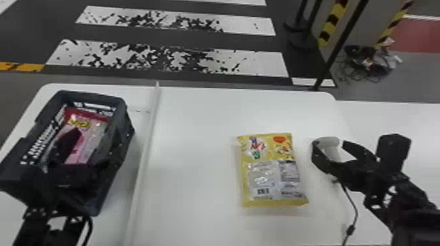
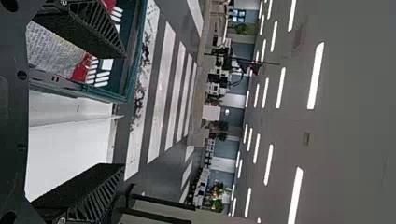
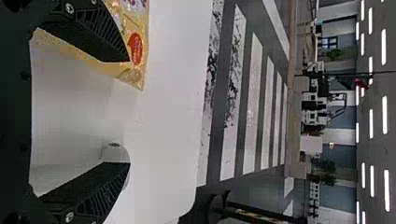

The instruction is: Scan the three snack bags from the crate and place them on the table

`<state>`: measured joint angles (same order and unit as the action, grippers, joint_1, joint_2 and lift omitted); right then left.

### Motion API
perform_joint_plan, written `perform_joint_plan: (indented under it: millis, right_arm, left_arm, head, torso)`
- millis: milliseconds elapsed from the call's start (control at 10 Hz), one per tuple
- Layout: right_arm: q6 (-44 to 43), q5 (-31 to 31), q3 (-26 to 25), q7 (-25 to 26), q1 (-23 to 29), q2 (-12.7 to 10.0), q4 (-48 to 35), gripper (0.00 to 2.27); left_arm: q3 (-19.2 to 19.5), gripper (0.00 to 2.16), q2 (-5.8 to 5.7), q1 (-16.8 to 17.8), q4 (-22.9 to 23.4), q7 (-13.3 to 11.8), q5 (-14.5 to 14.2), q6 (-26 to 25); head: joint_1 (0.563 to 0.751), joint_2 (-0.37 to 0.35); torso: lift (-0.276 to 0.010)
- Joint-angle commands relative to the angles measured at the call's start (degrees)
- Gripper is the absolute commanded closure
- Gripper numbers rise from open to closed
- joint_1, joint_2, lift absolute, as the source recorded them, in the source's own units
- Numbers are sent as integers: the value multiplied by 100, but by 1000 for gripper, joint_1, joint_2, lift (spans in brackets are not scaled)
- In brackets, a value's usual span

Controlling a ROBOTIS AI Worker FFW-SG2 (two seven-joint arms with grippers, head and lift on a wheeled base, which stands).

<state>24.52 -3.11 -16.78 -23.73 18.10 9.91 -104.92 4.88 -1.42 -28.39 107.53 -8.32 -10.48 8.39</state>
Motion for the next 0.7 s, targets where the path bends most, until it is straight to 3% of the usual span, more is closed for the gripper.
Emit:
perform_joint_plan:
  millis: [0, 200, 400, 600]
  right_arm:
    - [480, 153, -27, 0, -290, 221, 332, 83]
    - [990, 583, 17, -9, -650, 388, 674, 80]
    - [1535, 645, 131, -9, -931, 555, 965, 76]
    - [1552, 671, 272, -70, -1160, 599, 1325, 76]
  left_arm:
    - [-14, 39, -7, 18, -4, 6, 2, -79]
    - [-75, 46, -34, 88, -31, 15, 19, -237]
    - [-93, 49, -86, 141, -57, 15, 19, -308]
    - [-154, 49, -174, 194, -110, 15, 2, -343]
  head:
    - [695, -119]
    - [695, -163]
    - [695, -202]
    - [695, -213]
  torso:
    - [-62]
    - [-62]
    - [-62]
    - [-62]
